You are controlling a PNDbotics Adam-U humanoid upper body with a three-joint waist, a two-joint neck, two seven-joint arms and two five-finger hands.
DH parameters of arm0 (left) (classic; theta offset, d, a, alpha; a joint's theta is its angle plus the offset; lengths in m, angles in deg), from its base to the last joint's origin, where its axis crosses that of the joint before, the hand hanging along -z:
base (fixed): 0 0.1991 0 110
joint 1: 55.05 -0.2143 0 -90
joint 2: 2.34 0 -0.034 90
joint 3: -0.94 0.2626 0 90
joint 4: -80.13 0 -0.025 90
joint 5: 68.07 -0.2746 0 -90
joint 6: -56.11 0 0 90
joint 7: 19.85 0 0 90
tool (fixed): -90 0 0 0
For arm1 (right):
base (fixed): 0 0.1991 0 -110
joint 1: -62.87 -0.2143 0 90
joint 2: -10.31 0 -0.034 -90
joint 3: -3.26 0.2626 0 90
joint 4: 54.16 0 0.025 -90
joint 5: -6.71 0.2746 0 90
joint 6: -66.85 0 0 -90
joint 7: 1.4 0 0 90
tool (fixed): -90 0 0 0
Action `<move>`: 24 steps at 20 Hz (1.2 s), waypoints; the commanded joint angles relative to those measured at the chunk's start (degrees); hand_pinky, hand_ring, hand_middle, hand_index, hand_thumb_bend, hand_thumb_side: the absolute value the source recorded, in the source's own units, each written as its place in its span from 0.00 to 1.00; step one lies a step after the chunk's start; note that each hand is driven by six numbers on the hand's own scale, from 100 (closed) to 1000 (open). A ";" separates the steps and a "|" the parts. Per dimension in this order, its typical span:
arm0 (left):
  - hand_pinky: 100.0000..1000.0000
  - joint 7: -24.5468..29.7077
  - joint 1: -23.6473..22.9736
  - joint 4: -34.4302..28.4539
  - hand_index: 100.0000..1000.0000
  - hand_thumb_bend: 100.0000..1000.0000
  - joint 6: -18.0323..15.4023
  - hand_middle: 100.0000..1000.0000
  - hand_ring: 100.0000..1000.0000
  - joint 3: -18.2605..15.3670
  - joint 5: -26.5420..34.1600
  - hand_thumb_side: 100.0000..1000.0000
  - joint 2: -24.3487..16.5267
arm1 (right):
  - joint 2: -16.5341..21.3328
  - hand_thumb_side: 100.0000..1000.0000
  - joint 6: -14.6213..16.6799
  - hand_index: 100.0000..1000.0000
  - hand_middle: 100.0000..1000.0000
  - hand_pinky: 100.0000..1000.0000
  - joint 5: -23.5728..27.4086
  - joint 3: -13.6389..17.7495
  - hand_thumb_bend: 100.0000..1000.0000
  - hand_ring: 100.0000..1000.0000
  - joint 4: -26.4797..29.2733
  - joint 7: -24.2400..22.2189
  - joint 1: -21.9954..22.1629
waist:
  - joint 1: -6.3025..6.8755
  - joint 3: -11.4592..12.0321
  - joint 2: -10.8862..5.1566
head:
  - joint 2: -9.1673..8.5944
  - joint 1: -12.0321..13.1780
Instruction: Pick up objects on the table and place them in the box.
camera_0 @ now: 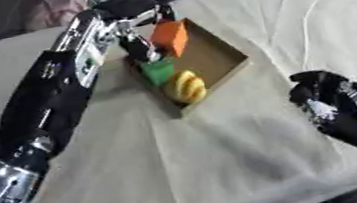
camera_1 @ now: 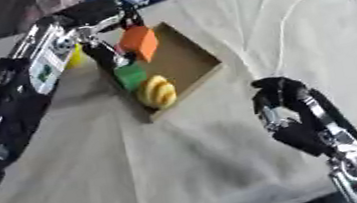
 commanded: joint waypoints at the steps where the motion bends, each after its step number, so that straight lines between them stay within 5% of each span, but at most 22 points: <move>1: 0.69 -2.17 0.86 0.21 0.76 0.27 -0.88 0.70 0.66 0.48 -1.20 0.05 0.84 | 0.11 0.46 0.09 0.75 0.54 0.61 0.38 -0.05 0.00 0.59 0.81 -0.31 -0.76 | -0.69 -0.15 -0.19 | 0.25 0.29; 9: 0.72 0.91 -0.17 -0.15 0.86 0.31 -3.32 0.78 0.71 2.25 -1.38 0.11 1.19 | 0.04 0.46 0.12 0.75 0.54 0.61 0.33 -0.04 0.00 0.59 0.82 -0.34 -0.79 | -0.71 -0.03 -0.35 | 0.25 0.31; 14: 0.70 1.29 -0.19 -1.43 0.82 0.27 -2.95 0.73 0.67 1.67 0.03 0.08 -0.12 | 0.06 0.46 0.07 0.75 0.54 0.61 0.25 0.10 0.00 0.59 0.76 -0.20 -0.66 | -0.72 0.30 -0.50 | 0.25 -0.04; 24: 0.69 -1.93 0.47 -4.71 0.82 0.28 4.15 0.72 0.65 -2.59 5.83 0.07 -8.87 | 0.41 0.46 0.00 0.75 0.54 0.61 -0.08 0.69 0.00 0.59 0.60 0.43 -0.34 | -0.10 1.43 -0.81 | 0.25 -1.40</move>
